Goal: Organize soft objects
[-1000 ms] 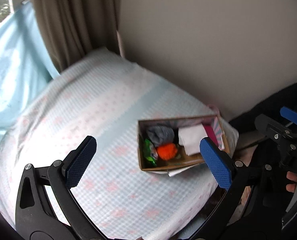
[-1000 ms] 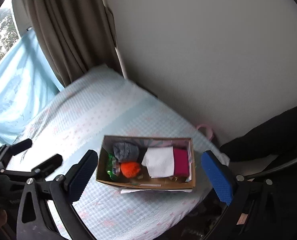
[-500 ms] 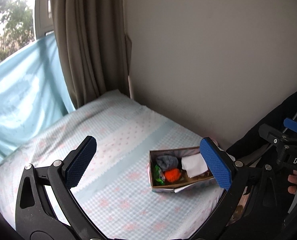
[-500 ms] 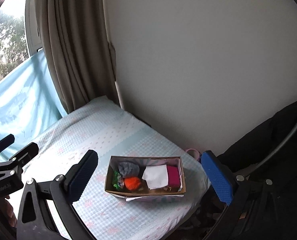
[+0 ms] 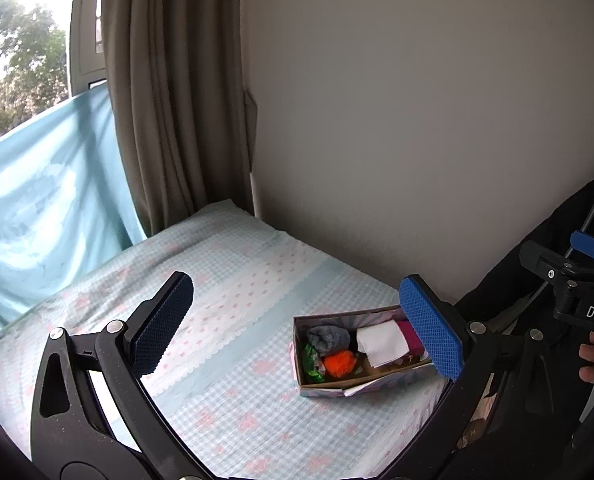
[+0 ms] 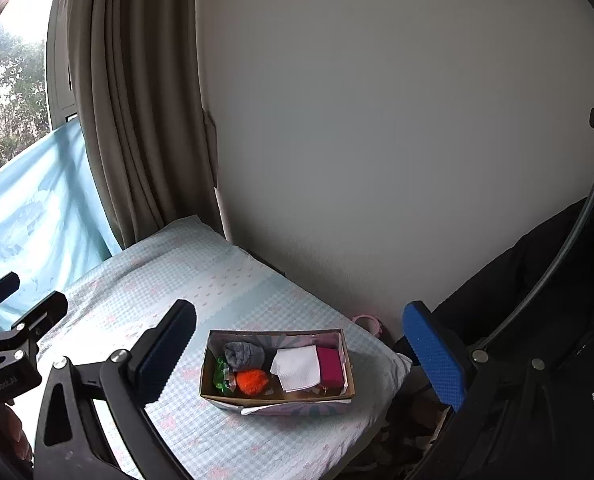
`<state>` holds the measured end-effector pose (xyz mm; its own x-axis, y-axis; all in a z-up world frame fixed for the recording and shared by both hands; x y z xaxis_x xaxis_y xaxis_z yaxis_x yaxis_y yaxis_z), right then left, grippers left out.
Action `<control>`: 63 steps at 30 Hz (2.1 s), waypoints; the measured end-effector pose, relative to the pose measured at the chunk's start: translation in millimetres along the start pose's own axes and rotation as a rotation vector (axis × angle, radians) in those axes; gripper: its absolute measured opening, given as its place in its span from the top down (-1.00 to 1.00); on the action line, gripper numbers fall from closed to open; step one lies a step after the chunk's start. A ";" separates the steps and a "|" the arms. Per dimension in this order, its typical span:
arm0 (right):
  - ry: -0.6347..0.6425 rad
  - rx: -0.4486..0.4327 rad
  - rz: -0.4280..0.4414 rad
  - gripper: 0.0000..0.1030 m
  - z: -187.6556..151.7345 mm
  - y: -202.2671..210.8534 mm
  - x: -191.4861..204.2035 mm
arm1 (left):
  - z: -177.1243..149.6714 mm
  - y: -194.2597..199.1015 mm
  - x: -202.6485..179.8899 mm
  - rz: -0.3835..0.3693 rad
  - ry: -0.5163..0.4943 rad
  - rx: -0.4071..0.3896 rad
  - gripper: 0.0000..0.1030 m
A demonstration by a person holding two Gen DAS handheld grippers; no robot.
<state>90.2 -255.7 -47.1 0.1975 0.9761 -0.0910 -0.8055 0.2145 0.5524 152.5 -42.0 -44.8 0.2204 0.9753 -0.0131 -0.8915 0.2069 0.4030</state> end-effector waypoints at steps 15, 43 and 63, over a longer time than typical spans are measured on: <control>0.006 -0.017 0.005 -0.99 4.4 -1.7 3.3 | 3.4 -2.7 1.3 0.009 0.009 -0.012 -1.00; 0.008 -0.016 0.011 -0.99 6.5 -4.9 1.0 | 3.9 -8.0 -6.7 0.013 -0.014 -0.016 -1.00; 0.006 -0.017 0.005 -0.99 10.9 -1.4 8.9 | 3.1 -6.8 -6.2 0.019 -0.015 -0.017 -0.99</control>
<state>99.2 -247.6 -39.7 0.1904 0.9773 -0.0928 -0.8158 0.2101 0.5388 158.5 -49.7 -44.7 0.2090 0.9779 0.0078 -0.9021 0.1898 0.3875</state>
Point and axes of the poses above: each gripper's, at about its wrist camera, not at the fingertips, and y roughly against the way its jaws point, x to its left, z to its top, the point moved 9 cm from there along -y, roughly the way its jaws point, and after that the axes turned 8 degrees about -x, right-handed, at the moved point
